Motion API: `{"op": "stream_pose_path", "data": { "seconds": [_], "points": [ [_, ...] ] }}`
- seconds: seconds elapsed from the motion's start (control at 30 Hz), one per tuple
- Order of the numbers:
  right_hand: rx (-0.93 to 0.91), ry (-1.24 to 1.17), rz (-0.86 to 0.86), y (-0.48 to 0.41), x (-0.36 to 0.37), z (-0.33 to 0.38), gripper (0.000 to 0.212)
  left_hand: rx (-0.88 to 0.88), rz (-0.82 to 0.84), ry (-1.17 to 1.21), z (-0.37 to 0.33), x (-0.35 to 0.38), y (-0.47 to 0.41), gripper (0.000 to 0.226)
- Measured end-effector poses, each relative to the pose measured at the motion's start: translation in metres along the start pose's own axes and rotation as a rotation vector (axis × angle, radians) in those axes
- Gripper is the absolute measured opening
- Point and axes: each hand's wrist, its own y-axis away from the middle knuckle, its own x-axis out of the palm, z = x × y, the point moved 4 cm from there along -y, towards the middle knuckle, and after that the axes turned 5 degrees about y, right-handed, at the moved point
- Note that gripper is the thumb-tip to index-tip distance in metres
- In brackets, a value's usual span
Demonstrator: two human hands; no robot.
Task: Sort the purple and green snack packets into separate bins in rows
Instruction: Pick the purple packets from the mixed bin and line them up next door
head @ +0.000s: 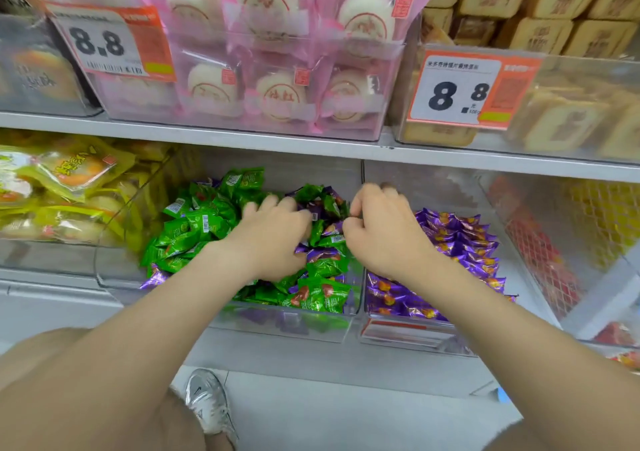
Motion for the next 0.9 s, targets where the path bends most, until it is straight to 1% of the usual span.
{"op": "stream_pose_path", "data": {
  "seconds": [0.07, 0.1, 0.13, 0.17, 0.23, 0.3, 0.33, 0.37, 0.43, 0.47, 0.5, 0.6, 0.73, 0.9],
  "points": [
    [0.07, -0.088, 0.045, -0.003, 0.002, -0.005, 0.009, 0.059, -0.095, 0.212, -0.009, 0.001, -0.017, 0.04],
    [0.087, -0.125, 0.062, -0.003, 0.003, -0.008, 0.009, 0.052, -0.108, 0.296, -0.01, 0.004, -0.027, 0.044],
    [0.095, -0.151, 0.073, -0.002, 0.003, -0.009, 0.008, 0.01, -0.095, 0.358, -0.007, 0.008, -0.037, 0.049],
    [0.097, -0.167, 0.08, -0.001, 0.003, -0.011, 0.007, -0.045, -0.064, 0.398, -0.005, 0.013, -0.046, 0.057],
    [0.092, -0.18, 0.085, 0.002, 0.002, -0.014, 0.007, -0.138, -0.006, 0.436, -0.002, 0.022, -0.057, 0.08],
    [0.089, -0.192, 0.091, 0.004, 0.001, -0.018, 0.009, -0.174, -0.021, 0.432, -0.002, 0.024, -0.062, 0.102],
    [0.09, -0.2, 0.096, 0.005, 0.0, -0.019, 0.01, -0.18, -0.029, 0.409, -0.002, 0.026, -0.065, 0.106],
    [0.096, -0.207, 0.1, 0.006, -0.002, -0.021, 0.011, -0.178, -0.035, 0.379, -0.002, 0.028, -0.067, 0.101],
    [0.116, -0.224, 0.106, 0.007, -0.005, -0.024, 0.016, -0.182, -0.043, 0.319, 0.0, 0.033, -0.072, 0.074],
    [0.122, -0.234, 0.107, 0.007, -0.006, -0.026, 0.018, -0.187, -0.045, 0.299, 0.0, 0.035, -0.073, 0.063],
    [0.125, -0.244, 0.107, 0.008, -0.007, -0.027, 0.02, -0.189, -0.048, 0.292, 0.0, 0.037, -0.074, 0.057],
    [0.117, -0.268, 0.105, 0.009, -0.008, -0.029, 0.022, -0.144, -0.047, 0.314, -0.002, 0.042, -0.074, 0.048],
    [0.115, -0.305, 0.112, 0.012, -0.008, -0.031, 0.02, -0.06, -0.039, 0.354, -0.002, 0.04, -0.069, 0.034],
    [0.119, -0.346, 0.139, 0.012, -0.009, -0.033, 0.015, -0.027, -0.104, 0.355, -0.006, 0.023, -0.055, 0.018]
  ]
}}
